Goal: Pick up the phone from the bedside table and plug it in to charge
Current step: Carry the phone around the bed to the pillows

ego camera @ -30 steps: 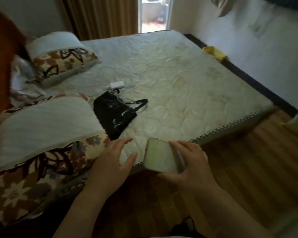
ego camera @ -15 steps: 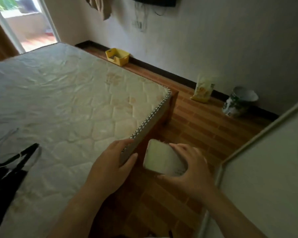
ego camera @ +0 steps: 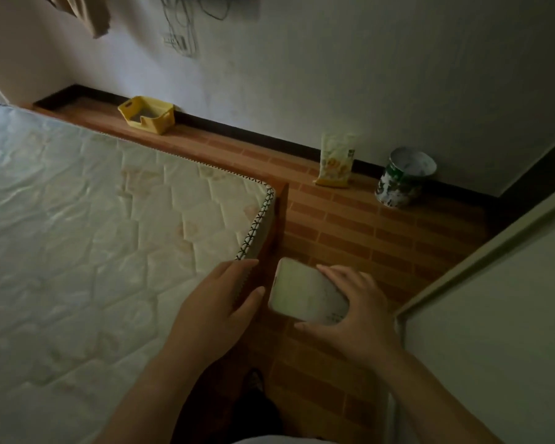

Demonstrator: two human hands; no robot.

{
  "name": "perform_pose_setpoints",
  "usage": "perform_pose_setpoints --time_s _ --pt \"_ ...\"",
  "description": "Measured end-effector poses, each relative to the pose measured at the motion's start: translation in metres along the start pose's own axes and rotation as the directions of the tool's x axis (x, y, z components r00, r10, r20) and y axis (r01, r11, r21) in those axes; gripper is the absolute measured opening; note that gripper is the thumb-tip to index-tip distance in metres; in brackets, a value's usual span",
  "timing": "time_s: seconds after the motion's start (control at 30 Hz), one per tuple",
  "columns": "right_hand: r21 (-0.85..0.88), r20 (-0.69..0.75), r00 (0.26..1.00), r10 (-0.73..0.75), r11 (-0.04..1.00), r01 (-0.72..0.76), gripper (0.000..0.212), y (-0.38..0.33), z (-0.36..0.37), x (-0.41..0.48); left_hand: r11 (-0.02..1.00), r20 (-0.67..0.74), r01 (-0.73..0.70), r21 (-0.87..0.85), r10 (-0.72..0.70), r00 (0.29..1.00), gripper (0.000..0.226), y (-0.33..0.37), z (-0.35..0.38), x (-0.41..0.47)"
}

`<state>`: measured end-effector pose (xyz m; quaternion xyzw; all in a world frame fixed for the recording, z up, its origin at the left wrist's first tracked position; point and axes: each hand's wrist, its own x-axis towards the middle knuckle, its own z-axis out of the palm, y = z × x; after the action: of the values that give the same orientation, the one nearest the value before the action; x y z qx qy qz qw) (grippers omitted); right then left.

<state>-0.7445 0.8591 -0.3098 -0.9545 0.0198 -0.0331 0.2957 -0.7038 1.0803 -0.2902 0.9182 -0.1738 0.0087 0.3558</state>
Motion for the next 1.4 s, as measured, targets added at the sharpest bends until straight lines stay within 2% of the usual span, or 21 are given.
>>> perform_pose_setpoints --time_s 0.17,0.27,0.47,0.63,0.8,0.93,1.03,1.2,1.4 --pt "-0.023 -0.053 0.996 0.076 0.997 -0.077 0.094 0.01 -0.007 0.083 0.996 0.07 -0.093 0.017 0.091 0.993 0.041 -0.018 -0.002 0.107" --pt "0.009 -0.117 0.977 0.178 0.984 -0.178 0.095 0.029 -0.019 0.115 0.991 0.133 -0.13 -0.011 0.13 0.982 0.042 -0.017 0.011 0.166" --pt "0.02 -0.211 0.919 0.332 0.942 -0.335 0.096 0.091 -0.053 0.173 0.969 0.294 -0.23 -0.089 0.247 0.923 0.043 0.006 0.066 0.285" --pt "0.064 -0.286 0.873 0.394 0.917 -0.393 0.097 0.164 -0.09 0.246 0.95 0.38 -0.299 -0.086 0.309 0.872 0.044 0.038 0.125 0.396" --pt "0.097 -0.297 0.869 0.397 0.917 -0.386 0.097 0.23 -0.141 0.342 0.95 0.407 -0.295 -0.098 0.309 0.86 0.044 0.081 0.163 0.509" --pt "0.11 -0.27 0.893 0.361 0.932 -0.344 0.096 0.261 -0.169 0.425 0.957 0.346 -0.281 -0.072 0.289 0.893 0.051 0.093 0.175 0.587" --pt "0.137 -0.236 0.919 0.316 0.947 -0.291 0.094 0.272 -0.177 0.49 0.975 0.328 -0.207 -0.079 0.221 0.918 0.062 0.084 0.174 0.636" --pt "0.117 -0.211 0.96 0.186 0.98 -0.164 0.091 0.284 -0.173 0.607 0.989 0.229 -0.131 -0.064 0.143 0.963 0.057 0.053 0.178 0.725" --pt "0.075 -0.167 0.98 0.104 0.993 -0.092 0.091 0.288 -0.169 0.763 0.996 0.16 -0.076 -0.042 0.082 0.984 0.056 0.013 0.163 0.859"
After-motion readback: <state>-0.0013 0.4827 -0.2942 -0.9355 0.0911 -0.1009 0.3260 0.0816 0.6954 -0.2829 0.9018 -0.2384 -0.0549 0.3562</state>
